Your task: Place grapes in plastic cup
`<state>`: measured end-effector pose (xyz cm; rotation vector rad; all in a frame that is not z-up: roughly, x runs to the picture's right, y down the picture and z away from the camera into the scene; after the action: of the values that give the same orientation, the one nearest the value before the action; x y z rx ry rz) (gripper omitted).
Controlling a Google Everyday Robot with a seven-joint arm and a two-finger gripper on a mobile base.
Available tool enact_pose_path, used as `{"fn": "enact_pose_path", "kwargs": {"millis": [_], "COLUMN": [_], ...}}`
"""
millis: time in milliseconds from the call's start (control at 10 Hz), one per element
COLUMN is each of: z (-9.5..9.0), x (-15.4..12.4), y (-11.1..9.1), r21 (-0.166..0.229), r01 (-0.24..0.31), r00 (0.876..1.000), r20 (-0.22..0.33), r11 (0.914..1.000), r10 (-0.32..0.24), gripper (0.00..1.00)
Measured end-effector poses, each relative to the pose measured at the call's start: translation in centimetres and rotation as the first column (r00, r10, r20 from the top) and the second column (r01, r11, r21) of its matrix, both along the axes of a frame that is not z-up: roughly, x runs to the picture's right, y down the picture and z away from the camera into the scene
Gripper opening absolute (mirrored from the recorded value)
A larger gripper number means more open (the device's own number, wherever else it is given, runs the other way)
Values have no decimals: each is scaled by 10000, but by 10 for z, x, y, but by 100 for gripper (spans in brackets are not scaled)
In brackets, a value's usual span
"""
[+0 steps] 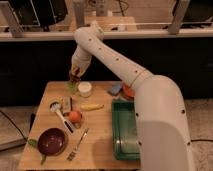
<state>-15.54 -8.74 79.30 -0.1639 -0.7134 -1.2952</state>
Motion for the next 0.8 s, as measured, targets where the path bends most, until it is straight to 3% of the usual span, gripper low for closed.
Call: {"fn": "enact_pose_path", "kwargs": {"millis": [800], "z": [13], "x": [-27], "y": [-2], "r21": [-213], "r01": [-6], "r00": [10000], "r20": [-58], "r11": [9998], "r10": [5], "gripper": [0]}}
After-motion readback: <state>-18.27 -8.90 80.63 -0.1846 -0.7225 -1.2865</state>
